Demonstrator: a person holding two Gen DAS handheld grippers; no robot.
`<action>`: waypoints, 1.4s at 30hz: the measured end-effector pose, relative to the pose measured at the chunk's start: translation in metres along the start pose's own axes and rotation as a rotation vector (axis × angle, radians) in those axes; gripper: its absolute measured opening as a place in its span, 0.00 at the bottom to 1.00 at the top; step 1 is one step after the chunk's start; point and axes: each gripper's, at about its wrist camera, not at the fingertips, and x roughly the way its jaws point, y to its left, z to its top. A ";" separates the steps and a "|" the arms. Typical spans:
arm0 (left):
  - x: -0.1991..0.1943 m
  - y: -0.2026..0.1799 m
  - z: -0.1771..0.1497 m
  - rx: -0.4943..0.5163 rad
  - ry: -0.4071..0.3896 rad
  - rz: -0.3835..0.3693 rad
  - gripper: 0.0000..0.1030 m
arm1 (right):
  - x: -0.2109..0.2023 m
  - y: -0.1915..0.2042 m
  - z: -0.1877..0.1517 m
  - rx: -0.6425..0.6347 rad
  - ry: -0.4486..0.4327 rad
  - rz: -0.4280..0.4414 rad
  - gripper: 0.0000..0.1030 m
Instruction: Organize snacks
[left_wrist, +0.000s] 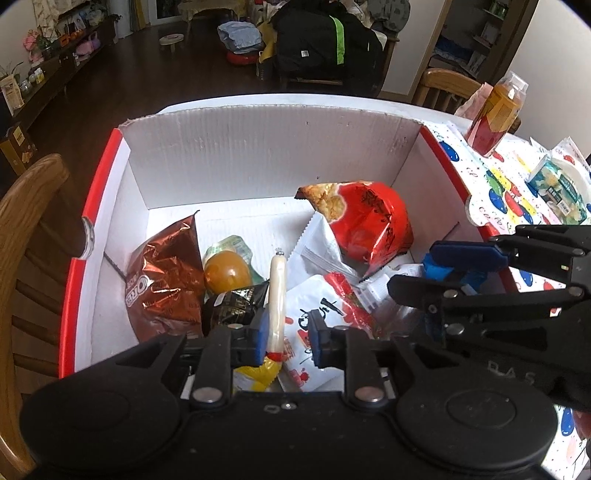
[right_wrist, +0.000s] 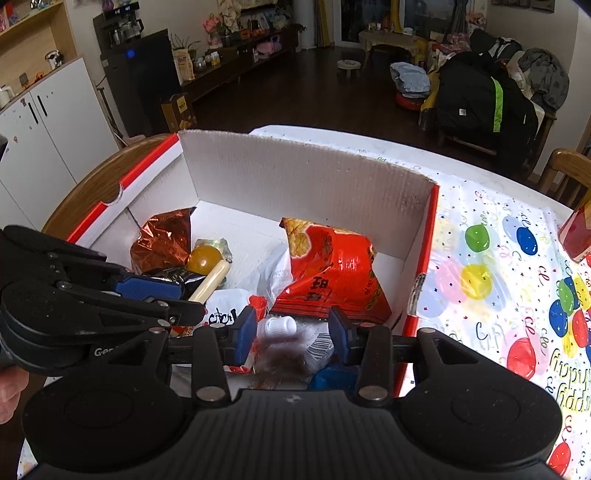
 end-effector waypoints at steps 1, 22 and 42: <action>-0.002 -0.001 -0.001 -0.003 -0.005 -0.001 0.27 | -0.002 -0.001 0.000 0.005 -0.005 0.000 0.42; -0.077 -0.019 -0.023 0.018 -0.195 0.038 0.78 | -0.084 -0.018 -0.016 0.053 -0.154 0.040 0.72; -0.139 -0.028 -0.052 -0.016 -0.384 0.041 0.99 | -0.141 -0.008 -0.041 0.034 -0.303 0.092 1.00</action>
